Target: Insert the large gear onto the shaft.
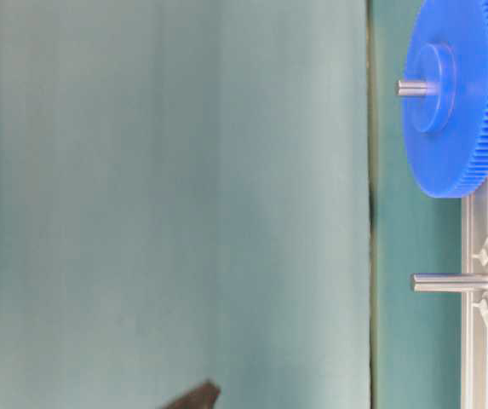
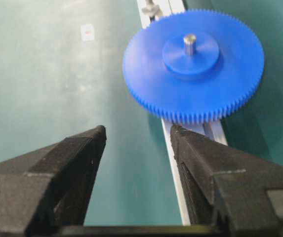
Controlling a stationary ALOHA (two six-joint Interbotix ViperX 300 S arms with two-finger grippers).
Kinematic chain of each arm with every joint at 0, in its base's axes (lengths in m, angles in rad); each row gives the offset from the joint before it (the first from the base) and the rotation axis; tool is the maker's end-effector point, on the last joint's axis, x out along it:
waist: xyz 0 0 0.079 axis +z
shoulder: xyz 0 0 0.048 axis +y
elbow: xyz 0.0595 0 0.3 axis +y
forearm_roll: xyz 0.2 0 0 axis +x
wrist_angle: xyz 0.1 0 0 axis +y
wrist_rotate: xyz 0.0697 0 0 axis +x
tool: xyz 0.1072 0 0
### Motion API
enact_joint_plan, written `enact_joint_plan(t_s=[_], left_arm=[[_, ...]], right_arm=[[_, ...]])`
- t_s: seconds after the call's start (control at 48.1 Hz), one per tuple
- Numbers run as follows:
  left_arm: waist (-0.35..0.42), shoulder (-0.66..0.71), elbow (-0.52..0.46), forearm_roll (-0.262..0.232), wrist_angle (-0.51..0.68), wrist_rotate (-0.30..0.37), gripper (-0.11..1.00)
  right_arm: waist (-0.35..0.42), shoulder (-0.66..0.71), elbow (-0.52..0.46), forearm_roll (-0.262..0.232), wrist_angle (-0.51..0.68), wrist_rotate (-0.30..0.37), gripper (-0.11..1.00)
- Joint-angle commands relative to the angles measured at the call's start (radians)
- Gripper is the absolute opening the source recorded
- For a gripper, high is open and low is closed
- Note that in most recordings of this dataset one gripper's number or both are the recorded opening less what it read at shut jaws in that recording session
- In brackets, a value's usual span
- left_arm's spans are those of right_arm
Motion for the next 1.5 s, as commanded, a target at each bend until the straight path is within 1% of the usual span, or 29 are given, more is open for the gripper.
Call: enact_joint_plan(t_s=[0.0, 0.291, 0.603, 0.873, 1.289, 1.476], left_arm=[[-0.014, -0.028, 0.008, 0.003, -0.011, 0.000, 0.87], [-0.020, -0.100, 0.037, 0.002, -0.011, 0.005, 0.87], [-0.020, -0.218, 0.086, 0.002, -0.002, 0.000, 0.87], [-0.020, -0.262, 0.100, 0.003, 0.017, 0.003, 0.87], [-0.020, -0.423, 0.161, 0.002, 0.017, 0.002, 0.87], [-0.020, -0.434, 0.189, 0.002, 0.017, 0.000, 0.87]], right_arm=[[-0.002, -0.002, -0.011, 0.002, 0.021, 0.011, 0.66], [-0.002, -0.021, -0.008, 0.000, 0.031, 0.011, 0.66], [-0.002, -0.020, 0.002, 0.000, 0.035, 0.011, 0.66], [-0.002, -0.018, 0.012, 0.002, 0.037, 0.014, 0.66], [-0.003, -0.021, 0.025, 0.000, 0.028, 0.014, 0.66], [-0.005, -0.021, 0.025, 0.000, 0.012, 0.014, 0.66]])
